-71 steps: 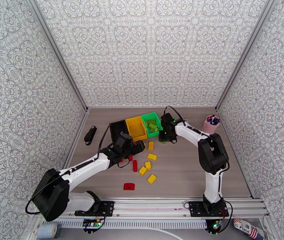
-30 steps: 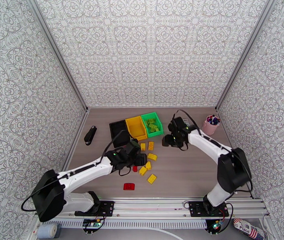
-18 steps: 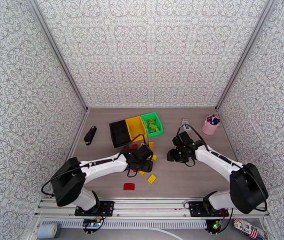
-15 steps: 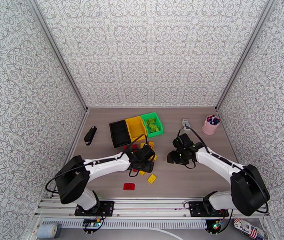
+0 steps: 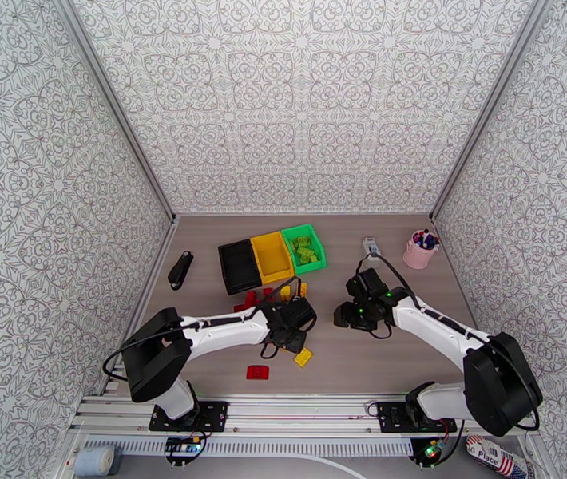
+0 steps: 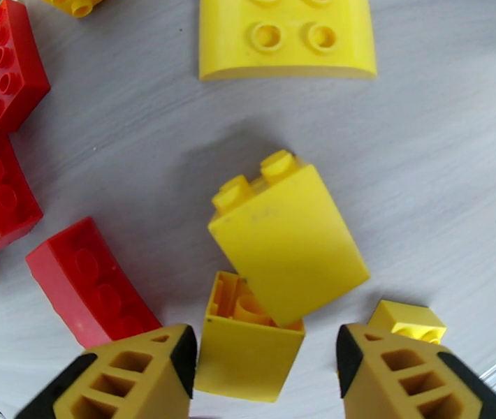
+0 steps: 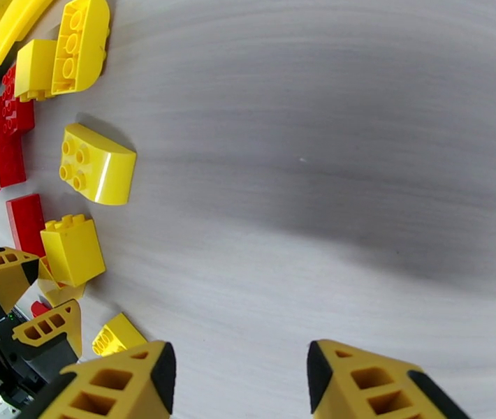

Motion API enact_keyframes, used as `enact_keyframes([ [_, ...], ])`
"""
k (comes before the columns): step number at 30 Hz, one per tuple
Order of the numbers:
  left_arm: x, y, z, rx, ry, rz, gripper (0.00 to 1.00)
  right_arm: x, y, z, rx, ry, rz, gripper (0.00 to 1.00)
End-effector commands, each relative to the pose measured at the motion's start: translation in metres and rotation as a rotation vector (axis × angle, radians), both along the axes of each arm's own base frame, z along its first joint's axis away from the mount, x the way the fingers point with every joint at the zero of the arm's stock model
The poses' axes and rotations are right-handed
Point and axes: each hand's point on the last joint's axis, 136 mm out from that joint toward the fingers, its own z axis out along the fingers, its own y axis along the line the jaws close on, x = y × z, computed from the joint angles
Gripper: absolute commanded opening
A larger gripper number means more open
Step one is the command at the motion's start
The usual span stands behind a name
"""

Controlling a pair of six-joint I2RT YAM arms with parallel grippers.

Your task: Sort the legos into containers by color

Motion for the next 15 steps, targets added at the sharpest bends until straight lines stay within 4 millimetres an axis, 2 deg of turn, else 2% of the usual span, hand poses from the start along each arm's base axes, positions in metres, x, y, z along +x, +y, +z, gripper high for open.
enact_keyframes([
  [1,-0.002,0.007,-0.007,0.05,-0.001,0.001,0.55,-0.002,0.004,0.0,0.024,0.007,-0.005,0.54],
  [8,-0.002,0.006,-0.013,0.078,0.011,-0.005,0.49,-0.003,0.002,0.001,0.017,0.003,-0.009,0.56],
  [11,-0.001,0.008,-0.009,0.082,-0.003,0.001,0.42,-0.003,0.001,0.002,0.015,-0.002,-0.014,0.56],
  [13,0.001,0.008,-0.003,0.074,-0.018,0.006,0.38,-0.003,0.001,0.005,0.015,-0.008,-0.017,0.61],
  [15,0.003,0.007,0.004,0.058,-0.033,0.011,0.34,-0.001,0.0,0.009,0.013,-0.018,-0.023,0.72],
])
